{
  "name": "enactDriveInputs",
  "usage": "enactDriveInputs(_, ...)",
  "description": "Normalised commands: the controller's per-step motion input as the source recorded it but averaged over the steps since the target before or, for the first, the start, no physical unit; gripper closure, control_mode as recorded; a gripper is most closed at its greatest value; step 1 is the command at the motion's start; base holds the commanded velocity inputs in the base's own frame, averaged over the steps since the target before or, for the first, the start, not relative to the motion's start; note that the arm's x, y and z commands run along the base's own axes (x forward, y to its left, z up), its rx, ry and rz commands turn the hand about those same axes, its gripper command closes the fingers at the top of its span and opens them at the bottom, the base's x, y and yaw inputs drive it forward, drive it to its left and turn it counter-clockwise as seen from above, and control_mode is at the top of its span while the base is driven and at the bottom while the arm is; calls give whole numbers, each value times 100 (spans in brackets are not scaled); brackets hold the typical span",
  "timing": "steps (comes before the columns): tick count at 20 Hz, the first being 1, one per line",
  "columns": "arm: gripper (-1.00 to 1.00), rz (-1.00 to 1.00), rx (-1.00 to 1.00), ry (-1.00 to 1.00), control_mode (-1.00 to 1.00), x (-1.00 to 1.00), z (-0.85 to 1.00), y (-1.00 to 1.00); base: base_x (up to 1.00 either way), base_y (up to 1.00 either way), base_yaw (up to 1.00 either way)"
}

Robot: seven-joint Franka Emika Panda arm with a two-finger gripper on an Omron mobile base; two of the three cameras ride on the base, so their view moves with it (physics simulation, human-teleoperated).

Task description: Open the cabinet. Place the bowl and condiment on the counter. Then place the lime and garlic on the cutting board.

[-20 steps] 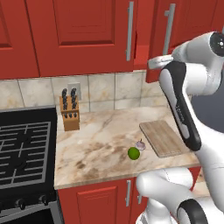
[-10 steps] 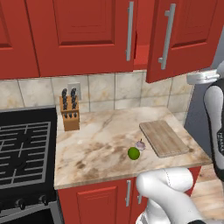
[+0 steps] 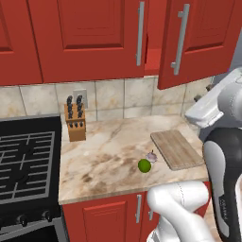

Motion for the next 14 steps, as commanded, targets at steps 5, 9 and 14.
enactDriveInputs(5, -100, 5, -65, -2, -100, 58, 1, 100, 0, 0, 0)
enactDriveInputs(9, -100, -7, -50, 9, -100, 99, 10, 86, 0, 0, 0)
enactDriveInputs(14, -100, -18, -30, 26, -100, 100, 11, 10, 0, 0, 0)
